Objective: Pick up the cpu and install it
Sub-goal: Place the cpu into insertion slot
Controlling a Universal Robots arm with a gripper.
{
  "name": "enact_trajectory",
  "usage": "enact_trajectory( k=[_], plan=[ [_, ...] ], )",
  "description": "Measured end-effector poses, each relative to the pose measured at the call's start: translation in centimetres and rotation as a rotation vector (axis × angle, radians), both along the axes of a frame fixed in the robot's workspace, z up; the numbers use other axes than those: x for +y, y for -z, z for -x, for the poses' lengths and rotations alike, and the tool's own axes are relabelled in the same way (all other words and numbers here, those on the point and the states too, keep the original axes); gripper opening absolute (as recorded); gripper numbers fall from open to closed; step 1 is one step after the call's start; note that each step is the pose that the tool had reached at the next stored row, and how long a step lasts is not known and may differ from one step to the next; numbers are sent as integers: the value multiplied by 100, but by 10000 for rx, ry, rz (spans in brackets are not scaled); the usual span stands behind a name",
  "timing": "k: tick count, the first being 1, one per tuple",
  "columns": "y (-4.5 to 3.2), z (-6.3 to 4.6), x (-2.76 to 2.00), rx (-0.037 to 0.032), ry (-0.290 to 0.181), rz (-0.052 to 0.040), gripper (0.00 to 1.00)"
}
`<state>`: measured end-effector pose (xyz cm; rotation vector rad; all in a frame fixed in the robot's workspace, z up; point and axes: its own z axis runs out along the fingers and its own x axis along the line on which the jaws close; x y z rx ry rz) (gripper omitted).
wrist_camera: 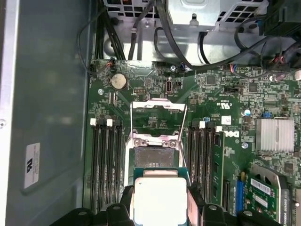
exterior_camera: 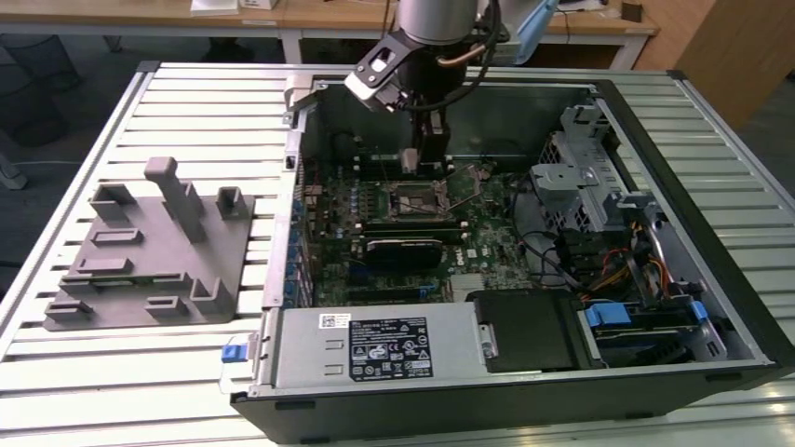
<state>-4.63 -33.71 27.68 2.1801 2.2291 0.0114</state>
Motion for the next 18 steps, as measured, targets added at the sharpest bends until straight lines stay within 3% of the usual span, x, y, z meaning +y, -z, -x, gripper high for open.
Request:
enact_trajectory(
  k=[13, 18],
  plan=[
    [153, -1, 0, 1, -1, 1, 53],
    [172, -1, 0, 0, -1, 1, 53]
  ],
)
